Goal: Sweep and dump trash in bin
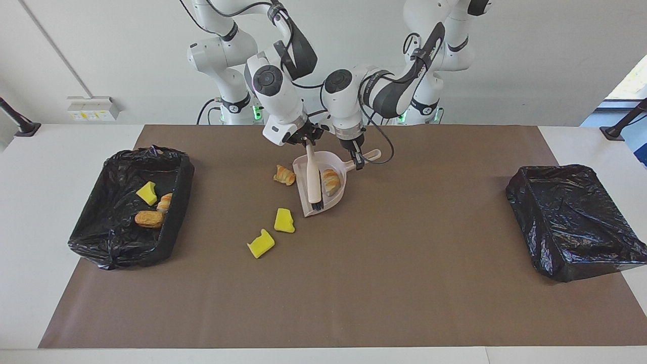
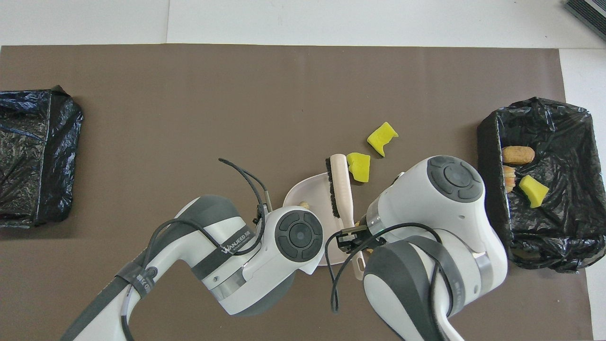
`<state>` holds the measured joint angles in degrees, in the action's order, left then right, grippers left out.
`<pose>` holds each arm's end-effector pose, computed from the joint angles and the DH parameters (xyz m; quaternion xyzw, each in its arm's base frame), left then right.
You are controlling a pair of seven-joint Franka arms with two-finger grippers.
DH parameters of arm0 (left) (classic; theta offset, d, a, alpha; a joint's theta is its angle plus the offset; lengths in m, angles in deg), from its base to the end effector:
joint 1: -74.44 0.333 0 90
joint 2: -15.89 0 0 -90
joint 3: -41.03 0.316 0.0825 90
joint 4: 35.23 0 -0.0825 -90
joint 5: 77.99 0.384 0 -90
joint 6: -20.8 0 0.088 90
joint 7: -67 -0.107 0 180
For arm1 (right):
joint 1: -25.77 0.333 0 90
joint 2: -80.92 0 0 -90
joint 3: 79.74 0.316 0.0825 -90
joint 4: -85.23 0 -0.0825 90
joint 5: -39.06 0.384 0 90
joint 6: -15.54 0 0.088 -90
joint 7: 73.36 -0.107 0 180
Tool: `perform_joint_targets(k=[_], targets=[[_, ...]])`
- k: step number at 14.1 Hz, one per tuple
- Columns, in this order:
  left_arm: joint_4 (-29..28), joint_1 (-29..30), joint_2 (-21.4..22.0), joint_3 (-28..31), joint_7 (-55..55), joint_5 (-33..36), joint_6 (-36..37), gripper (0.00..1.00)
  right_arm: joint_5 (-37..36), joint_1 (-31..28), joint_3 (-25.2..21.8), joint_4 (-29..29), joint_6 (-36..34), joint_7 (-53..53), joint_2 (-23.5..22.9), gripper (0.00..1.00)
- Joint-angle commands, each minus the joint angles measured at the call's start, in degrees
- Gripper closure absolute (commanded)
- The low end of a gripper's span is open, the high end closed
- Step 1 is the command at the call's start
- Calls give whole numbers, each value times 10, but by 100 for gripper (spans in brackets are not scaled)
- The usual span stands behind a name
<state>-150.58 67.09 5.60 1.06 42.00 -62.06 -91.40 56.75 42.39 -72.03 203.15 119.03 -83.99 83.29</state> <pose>0.3985 -0.3923 0.3708 -0.7616 0.6382 0.0775 0.0820 0.4603 0.2366 0.4412 -0.9822 -0.0659 0.1417 0.1044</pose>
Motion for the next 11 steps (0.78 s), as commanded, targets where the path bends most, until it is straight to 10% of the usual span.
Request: perform_joint_targets(k=[1,6,11], targets=[[-17,6,19,0,-3,-9,-2,100,-41,-40,2,-8,-50,63,38,100],[-17,2,27,-1,49,-9,30,100,-199,-67,4,147,-65,120,121,100],[-34,-2,49,-25,72,-10,66,100,-136,-16,9,237,5,47,117,100]])
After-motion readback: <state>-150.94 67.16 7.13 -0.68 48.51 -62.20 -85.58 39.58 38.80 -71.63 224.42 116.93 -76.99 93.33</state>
